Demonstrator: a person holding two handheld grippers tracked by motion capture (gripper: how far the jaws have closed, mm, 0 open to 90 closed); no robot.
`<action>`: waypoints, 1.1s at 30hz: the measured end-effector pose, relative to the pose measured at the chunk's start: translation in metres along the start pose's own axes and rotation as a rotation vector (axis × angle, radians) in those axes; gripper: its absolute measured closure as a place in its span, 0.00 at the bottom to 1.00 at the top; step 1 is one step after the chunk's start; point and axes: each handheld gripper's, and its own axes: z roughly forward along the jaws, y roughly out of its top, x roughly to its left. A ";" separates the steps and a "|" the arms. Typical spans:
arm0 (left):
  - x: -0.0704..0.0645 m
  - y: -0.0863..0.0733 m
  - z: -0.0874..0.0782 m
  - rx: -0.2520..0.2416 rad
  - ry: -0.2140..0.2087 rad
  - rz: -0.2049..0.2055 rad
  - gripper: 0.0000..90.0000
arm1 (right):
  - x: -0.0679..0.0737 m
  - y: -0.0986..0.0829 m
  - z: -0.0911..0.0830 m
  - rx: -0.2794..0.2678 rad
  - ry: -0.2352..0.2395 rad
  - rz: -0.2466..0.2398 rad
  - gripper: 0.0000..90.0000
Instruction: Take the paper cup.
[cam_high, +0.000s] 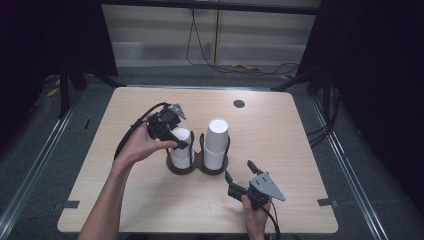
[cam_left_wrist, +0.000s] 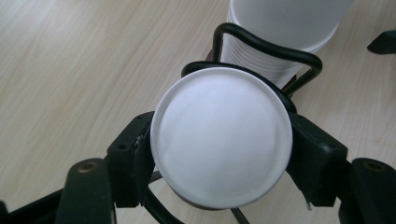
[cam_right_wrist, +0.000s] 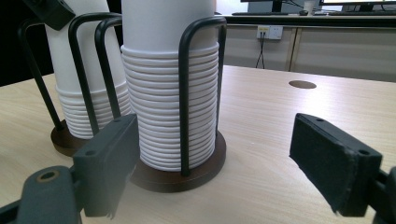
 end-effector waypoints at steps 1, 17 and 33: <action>0.001 0.001 0.001 0.018 -0.002 0.005 0.34 | 0.000 0.000 0.000 0.000 0.001 0.001 0.17; 0.005 0.002 0.009 0.059 -0.026 0.019 0.33 | 0.000 0.000 0.000 0.002 0.003 -0.002 0.17; 0.004 0.001 -0.001 0.024 -0.043 -0.019 0.36 | 0.000 0.000 0.000 0.003 0.002 0.000 0.17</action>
